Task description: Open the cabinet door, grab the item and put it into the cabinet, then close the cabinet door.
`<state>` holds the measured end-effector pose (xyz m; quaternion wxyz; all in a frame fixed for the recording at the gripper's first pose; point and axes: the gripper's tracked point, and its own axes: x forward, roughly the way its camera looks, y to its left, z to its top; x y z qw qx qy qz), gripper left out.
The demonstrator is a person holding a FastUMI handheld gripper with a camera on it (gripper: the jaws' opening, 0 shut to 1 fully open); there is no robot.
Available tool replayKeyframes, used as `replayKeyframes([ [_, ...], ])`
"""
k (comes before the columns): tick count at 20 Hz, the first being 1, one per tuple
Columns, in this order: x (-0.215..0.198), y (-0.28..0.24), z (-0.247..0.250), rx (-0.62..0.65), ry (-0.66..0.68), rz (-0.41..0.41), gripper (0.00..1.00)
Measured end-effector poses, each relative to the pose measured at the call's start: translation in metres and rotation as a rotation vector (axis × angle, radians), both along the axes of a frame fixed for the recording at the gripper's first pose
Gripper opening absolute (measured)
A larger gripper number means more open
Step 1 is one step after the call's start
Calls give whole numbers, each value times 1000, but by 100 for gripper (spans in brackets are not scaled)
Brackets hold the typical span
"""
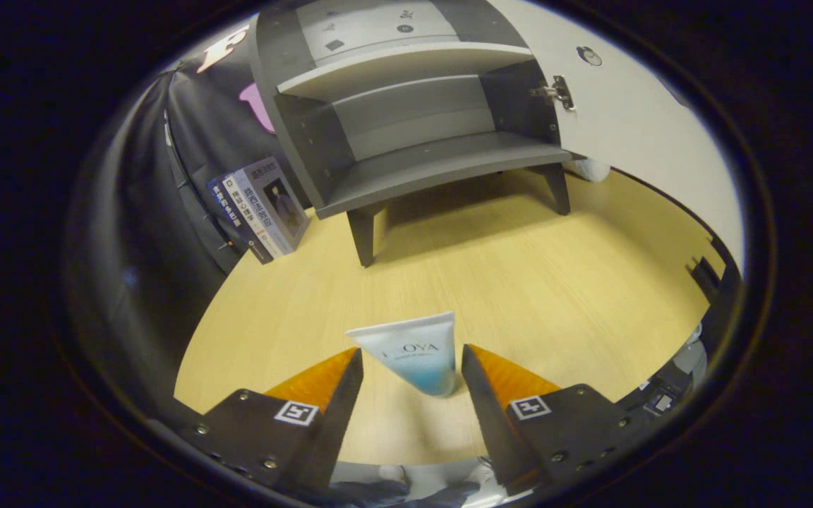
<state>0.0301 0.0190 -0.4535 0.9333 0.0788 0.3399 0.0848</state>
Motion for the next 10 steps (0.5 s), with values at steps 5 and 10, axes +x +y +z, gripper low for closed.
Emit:
replayKeyframes([
  [5,4,0,15,21,-31,-9,56],
  [10,9,-5,39,34,-53,5,55],
])
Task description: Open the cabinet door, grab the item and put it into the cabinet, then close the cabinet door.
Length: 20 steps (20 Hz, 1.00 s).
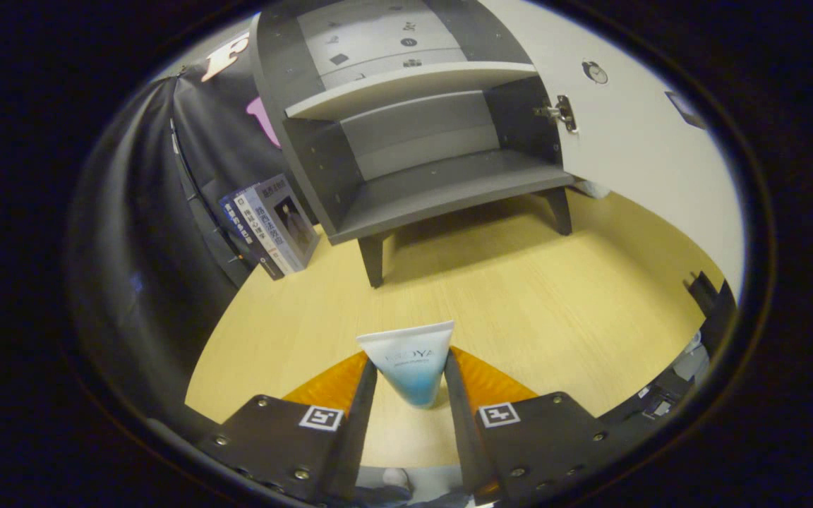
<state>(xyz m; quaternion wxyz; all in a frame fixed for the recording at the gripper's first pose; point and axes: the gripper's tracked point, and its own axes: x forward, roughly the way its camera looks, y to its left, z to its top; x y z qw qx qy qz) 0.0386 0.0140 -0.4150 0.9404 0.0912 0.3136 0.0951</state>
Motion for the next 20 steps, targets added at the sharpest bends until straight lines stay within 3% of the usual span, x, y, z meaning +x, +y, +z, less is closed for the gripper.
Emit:
replayKeyframes([
  [1,0,2,-2,8,14,0,49],
  [6,4,4,32,-5,-35,20,50],
  [15,43,-6,198,-2,-257,50,49],
  [20,86,-2,288,-22,-380,74,49],
])
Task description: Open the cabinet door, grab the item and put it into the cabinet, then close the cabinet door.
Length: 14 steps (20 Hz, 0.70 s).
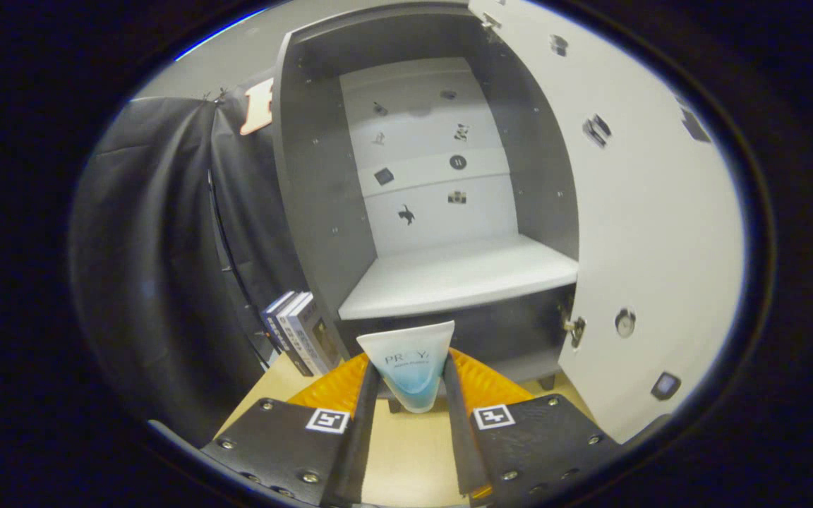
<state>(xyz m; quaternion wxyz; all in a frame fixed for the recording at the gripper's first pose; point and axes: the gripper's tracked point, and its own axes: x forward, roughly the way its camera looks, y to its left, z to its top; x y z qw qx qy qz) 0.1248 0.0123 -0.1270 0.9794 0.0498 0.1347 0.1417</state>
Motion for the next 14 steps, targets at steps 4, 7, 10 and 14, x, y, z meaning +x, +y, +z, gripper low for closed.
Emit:
replayKeyframes([
  [4,51,4,47,-31,-71,0,49],
  [7,95,2,67,-26,-63,-36,49],
  [10,138,-2,74,-52,-31,-68,49],
  [14,175,3,54,-98,32,-90,49],
])
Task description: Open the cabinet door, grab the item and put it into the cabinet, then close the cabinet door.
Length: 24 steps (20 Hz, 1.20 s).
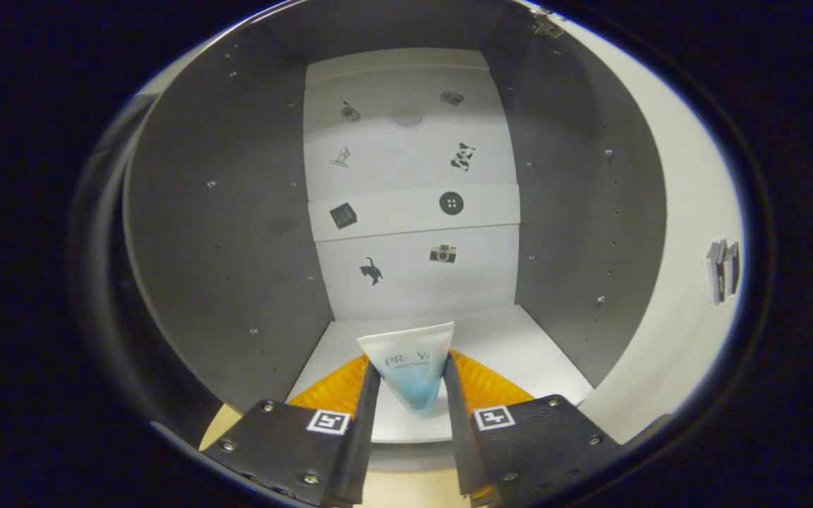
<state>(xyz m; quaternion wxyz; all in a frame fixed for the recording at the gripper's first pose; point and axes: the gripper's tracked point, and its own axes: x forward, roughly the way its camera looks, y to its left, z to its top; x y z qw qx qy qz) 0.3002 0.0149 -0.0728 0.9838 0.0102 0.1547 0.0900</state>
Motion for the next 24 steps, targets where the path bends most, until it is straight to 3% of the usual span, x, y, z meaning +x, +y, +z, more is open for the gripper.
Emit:
replayKeyframes([
  [10,26,-4,-17,19,72,-61,49],
  [16,26,-5,-20,4,75,-57,56],
  [20,19,-4,-12,16,53,-65,69],
  [24,-2,-5,0,21,16,-62,70],
])
